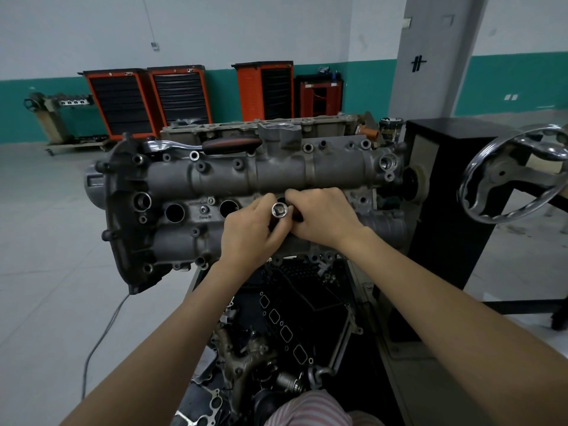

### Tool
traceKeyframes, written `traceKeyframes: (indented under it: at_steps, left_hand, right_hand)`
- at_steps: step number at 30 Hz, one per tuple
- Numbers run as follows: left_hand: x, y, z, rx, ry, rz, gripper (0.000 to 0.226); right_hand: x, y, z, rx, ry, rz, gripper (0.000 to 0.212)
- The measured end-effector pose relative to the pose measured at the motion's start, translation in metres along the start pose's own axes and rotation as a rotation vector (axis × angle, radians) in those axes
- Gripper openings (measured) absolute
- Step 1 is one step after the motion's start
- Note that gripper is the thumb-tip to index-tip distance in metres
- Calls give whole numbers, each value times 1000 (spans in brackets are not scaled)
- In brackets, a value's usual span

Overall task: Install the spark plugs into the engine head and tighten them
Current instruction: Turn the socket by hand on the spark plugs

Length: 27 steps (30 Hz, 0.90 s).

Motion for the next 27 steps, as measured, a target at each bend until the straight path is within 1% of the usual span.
traceKeyframes:
  at_steps: [3,6,8,10,12,15,18,20,22,25,27]
  left_hand:
    - [0,0,0,7,-21,-30,30]
    - [0,0,0,16,-39,-37,28]
    - [0,0,0,25,-46,-30,30]
    - [0,0,0,29,-35,-17,32]
    - [-1,0,1,27,-20,-9,35]
    - [-1,0,0,19,1,13,35]
    - [-1,0,0,5,-23,-6,31]
    - [0,0,0,0,-31,-20,30]
    - [1,-1,0,7,-30,-27,31]
    - [1,-1,1,27,-37,-18,34]
    - [1,0,1,22,-36,-5,35]
  right_hand:
    - [0,2,1,-17,-12,-36,22]
    - [-1,1,1,-15,-38,-23,16]
    - [-1,-3,0,15,-36,18,12]
    - [-2,-6,-2,39,-21,48,11]
    - [-3,-7,-2,25,-9,57,11]
    - [-2,-6,-2,34,6,57,12]
    - [0,0,0,-3,6,4,19]
    - [0,1,0,1,-3,-8,22]
    - [-1,0,0,10,-24,-11,19]
    - [-2,-5,-1,64,-38,48,9]
    - [-2,-7,-2,78,-23,79,10]
Point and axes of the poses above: each hand's wrist, its own z-axis towards the middle knuckle, its own y-axis out of the palm, x = y × z, the point moved 3 cm from there along z, towards the middle knuckle, and after that the axes turned 13 degrees about -z, right-handed, at the moved point
